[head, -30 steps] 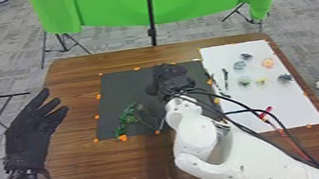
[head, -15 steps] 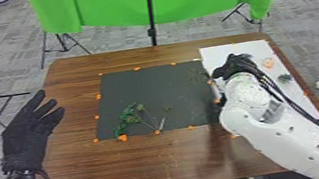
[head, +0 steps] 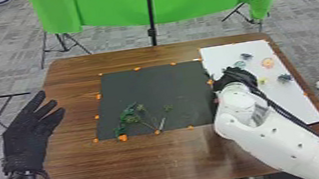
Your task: Arrange flowers
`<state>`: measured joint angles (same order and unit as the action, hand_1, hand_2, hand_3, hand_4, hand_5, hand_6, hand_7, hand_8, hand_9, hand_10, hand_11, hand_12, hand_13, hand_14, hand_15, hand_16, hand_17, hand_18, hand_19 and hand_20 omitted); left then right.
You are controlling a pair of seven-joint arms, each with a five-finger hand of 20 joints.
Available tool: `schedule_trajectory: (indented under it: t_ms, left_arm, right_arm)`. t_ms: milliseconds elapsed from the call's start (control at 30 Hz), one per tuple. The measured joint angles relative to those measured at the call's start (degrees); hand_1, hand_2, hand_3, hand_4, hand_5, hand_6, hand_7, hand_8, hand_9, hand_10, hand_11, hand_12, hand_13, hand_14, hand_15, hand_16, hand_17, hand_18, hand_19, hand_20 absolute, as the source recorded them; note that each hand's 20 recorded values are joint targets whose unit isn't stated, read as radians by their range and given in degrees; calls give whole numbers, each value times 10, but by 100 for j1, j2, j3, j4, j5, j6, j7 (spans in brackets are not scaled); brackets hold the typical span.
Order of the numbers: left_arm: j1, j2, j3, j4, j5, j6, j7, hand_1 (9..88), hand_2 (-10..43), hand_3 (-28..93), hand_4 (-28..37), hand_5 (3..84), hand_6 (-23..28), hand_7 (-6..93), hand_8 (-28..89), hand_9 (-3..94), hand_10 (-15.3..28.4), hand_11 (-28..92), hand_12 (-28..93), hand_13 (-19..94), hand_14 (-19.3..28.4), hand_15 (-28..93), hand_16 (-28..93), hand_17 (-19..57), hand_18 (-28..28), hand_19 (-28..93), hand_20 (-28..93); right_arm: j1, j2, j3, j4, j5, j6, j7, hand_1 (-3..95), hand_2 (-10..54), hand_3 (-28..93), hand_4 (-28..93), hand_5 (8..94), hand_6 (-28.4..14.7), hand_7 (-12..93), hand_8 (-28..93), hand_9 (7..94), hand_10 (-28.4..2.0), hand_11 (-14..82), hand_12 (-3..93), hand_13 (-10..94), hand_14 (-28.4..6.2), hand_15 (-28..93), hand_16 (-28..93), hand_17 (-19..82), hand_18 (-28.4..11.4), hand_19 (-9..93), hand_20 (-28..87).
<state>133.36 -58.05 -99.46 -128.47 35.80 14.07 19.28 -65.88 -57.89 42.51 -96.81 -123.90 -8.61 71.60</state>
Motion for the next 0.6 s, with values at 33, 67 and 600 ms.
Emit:
schedule_trajectory:
  t_ms: [33, 67, 600]
  left_arm:
    - [0, -1, 6, -1, 1, 0, -2, 254, 52, 801, -227, 393, 97, 125, -90, 333, 194, 254, 119, 255, 277, 549, -82, -67, 284, 502, 247]
    - [0, -2, 11, -1, 2, 0, -4, 254, 52, 800, -227, 393, 97, 125, -90, 333, 194, 254, 119, 255, 276, 550, -82, -68, 284, 503, 247]
    - [-55, -21, 60, 7, -1, 5, -31, 253, 54, 801, -224, 400, 102, 127, -91, 337, 196, 259, 117, 257, 278, 553, -84, -68, 284, 506, 245]
  right_arm:
    - [29, -53, 3, 40, 1, -105, 39, 292, -67, 711, -246, 483, -102, 75, -96, 620, -270, 373, 140, 648, -202, 795, 85, 363, -284, 932, 332]
    - [63, -116, 8, 82, 6, -234, 88, 299, -71, 708, -245, 491, -93, 79, -97, 630, -265, 379, 143, 654, -199, 797, 88, 366, -284, 932, 343]
    - [518, -205, -1110, 315, -550, 332, -155, 558, -95, 696, -283, 896, -17, 179, 49, 857, -94, 482, 242, 823, -75, 771, 164, 492, -247, 932, 518]
